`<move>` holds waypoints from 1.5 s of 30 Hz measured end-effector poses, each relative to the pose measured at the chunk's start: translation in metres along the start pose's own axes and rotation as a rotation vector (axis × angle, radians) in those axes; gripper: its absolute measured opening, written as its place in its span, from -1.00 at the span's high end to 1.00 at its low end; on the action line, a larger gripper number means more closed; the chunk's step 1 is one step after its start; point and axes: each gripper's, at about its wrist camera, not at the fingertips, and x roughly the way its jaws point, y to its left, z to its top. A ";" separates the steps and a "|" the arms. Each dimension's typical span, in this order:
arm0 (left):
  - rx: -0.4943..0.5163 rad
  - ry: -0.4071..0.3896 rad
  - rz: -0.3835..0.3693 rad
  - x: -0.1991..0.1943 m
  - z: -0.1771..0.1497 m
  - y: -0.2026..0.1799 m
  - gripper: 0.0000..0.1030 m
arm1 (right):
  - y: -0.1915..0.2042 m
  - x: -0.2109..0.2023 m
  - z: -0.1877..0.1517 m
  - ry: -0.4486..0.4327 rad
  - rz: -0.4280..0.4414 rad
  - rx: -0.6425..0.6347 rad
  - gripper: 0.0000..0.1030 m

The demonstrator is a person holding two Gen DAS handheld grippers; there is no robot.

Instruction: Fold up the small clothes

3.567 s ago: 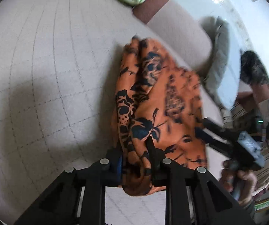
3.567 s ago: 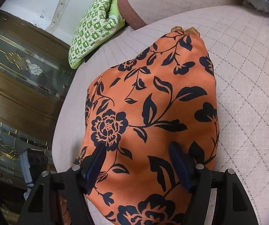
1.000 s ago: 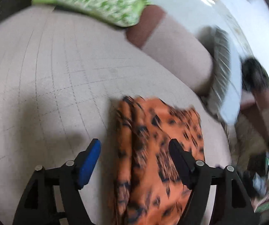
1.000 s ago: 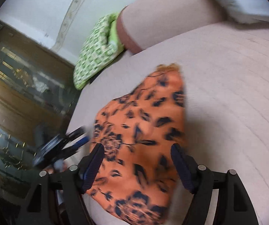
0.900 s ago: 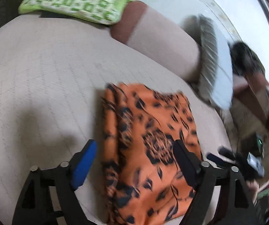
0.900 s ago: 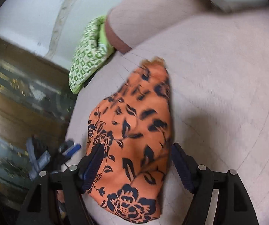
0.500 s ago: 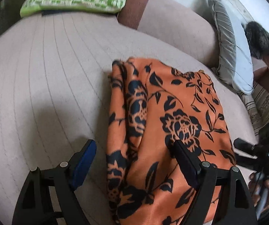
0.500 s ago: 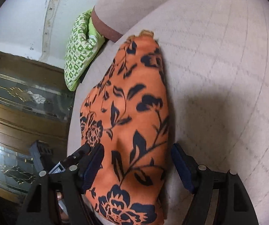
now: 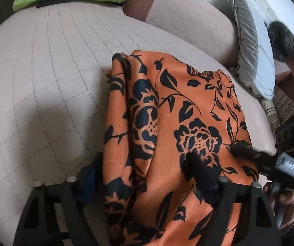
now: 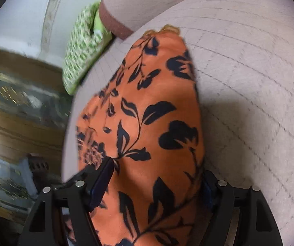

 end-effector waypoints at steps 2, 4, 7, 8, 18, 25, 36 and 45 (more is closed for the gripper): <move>0.000 -0.011 -0.016 -0.005 0.000 -0.003 0.33 | 0.014 -0.008 0.000 -0.009 -0.028 -0.045 0.24; 0.047 -0.049 0.029 -0.016 -0.003 -0.016 0.48 | 0.029 -0.024 -0.001 -0.035 -0.039 -0.101 0.30; 0.075 -0.088 0.001 -0.035 -0.008 -0.039 0.52 | 0.047 -0.057 -0.005 -0.099 -0.062 -0.179 0.32; 0.088 -0.108 -0.005 -0.041 -0.008 -0.047 0.52 | 0.050 -0.075 -0.005 -0.130 -0.052 -0.193 0.32; 0.160 -0.201 -0.071 -0.049 0.009 -0.146 0.45 | -0.006 -0.161 0.022 -0.251 0.003 -0.138 0.22; 0.143 -0.076 0.042 0.031 -0.015 -0.125 0.00 | -0.095 -0.117 -0.013 -0.180 -0.144 0.049 -0.08; 0.233 -0.213 0.163 -0.028 -0.061 -0.143 -0.73 | -0.015 -0.125 -0.064 -0.194 -0.151 -0.177 -0.43; 0.151 -0.174 0.219 -0.070 -0.079 -0.144 -0.73 | 0.025 -0.189 -0.104 -0.284 -0.360 -0.239 -0.44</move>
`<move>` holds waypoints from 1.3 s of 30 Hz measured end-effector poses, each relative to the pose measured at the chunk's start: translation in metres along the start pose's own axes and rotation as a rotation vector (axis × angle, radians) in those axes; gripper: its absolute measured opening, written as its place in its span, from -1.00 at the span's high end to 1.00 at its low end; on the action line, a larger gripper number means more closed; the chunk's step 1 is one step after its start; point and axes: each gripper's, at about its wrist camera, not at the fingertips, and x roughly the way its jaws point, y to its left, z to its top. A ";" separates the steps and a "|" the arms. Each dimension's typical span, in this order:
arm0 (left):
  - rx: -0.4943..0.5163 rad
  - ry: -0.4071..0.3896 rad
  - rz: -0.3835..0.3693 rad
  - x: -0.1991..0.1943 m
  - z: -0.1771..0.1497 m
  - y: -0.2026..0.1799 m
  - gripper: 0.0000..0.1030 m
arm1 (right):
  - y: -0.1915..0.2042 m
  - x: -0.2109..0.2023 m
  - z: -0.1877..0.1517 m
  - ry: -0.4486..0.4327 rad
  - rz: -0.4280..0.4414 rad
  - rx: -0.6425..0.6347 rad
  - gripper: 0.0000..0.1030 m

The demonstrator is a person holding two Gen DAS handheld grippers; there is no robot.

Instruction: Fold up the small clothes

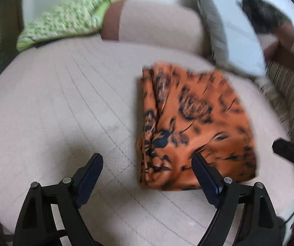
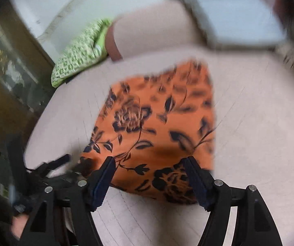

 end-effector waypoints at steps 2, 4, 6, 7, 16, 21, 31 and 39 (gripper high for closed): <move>-0.010 -0.046 0.038 -0.024 -0.004 -0.003 -0.83 | 0.009 -0.025 -0.011 -0.028 -0.068 -0.024 -0.47; -0.006 -0.093 0.076 -0.047 -0.014 -0.009 -0.84 | 0.014 -0.042 -0.025 -0.045 -0.129 -0.058 -0.54; 0.030 -0.093 0.102 -0.061 -0.025 -0.018 -0.84 | 0.015 -0.058 -0.040 -0.047 -0.197 -0.088 -0.74; 0.055 -0.085 0.105 -0.064 -0.027 -0.023 -0.84 | 0.014 -0.067 -0.047 -0.040 -0.225 -0.102 -0.75; 0.101 -0.165 0.083 -0.112 -0.027 -0.049 -0.84 | 0.028 -0.096 -0.061 -0.085 -0.295 -0.132 -0.99; 0.104 -0.176 0.087 -0.122 -0.024 -0.052 -0.92 | 0.036 -0.107 -0.051 -0.107 -0.282 -0.155 -0.99; 0.073 -0.114 0.050 -0.115 -0.012 -0.049 -0.95 | 0.048 -0.094 -0.052 -0.047 -0.270 -0.227 -0.99; 0.103 -0.124 0.064 -0.109 -0.002 -0.057 -1.00 | 0.050 -0.090 -0.042 -0.046 -0.277 -0.258 -0.99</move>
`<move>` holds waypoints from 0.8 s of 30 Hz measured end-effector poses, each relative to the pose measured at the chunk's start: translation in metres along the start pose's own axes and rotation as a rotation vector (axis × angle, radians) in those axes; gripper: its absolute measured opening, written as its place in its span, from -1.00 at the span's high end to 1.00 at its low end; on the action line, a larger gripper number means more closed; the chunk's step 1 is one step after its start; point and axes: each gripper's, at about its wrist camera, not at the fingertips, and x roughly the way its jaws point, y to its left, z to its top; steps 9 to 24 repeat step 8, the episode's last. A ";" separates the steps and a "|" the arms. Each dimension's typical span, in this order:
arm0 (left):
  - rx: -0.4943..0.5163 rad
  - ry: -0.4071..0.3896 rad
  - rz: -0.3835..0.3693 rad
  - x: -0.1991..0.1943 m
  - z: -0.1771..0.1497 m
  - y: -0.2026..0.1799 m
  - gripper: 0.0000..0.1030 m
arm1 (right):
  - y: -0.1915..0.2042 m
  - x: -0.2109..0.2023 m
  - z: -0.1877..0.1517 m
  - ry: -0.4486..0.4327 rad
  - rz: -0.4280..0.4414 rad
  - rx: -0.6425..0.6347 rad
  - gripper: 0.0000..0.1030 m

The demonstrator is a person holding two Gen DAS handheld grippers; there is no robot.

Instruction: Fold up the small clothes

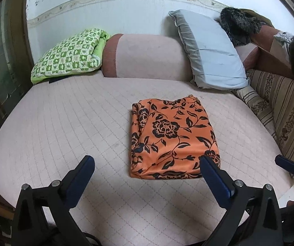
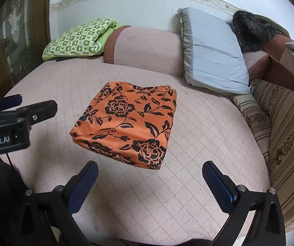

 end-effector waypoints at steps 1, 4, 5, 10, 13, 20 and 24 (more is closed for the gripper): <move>0.002 -0.003 0.005 0.000 0.001 -0.001 -1.00 | 0.000 0.001 0.001 0.002 0.001 0.000 -0.99; -0.008 -0.001 -0.028 0.005 0.005 0.000 -1.00 | 0.001 0.005 0.003 0.008 0.005 -0.004 -0.99; -0.014 -0.003 -0.037 0.007 0.007 0.001 -1.00 | 0.002 0.007 0.004 0.010 0.005 -0.006 -0.99; -0.017 0.004 -0.030 0.014 0.010 0.000 -1.00 | 0.004 0.012 0.006 0.016 0.011 -0.006 -0.99; -0.017 0.004 -0.030 0.014 0.010 0.000 -1.00 | 0.004 0.012 0.006 0.016 0.011 -0.006 -0.99; -0.017 0.004 -0.030 0.014 0.010 0.000 -1.00 | 0.004 0.012 0.006 0.016 0.011 -0.006 -0.99; -0.017 0.004 -0.030 0.014 0.010 0.000 -1.00 | 0.004 0.012 0.006 0.016 0.011 -0.006 -0.99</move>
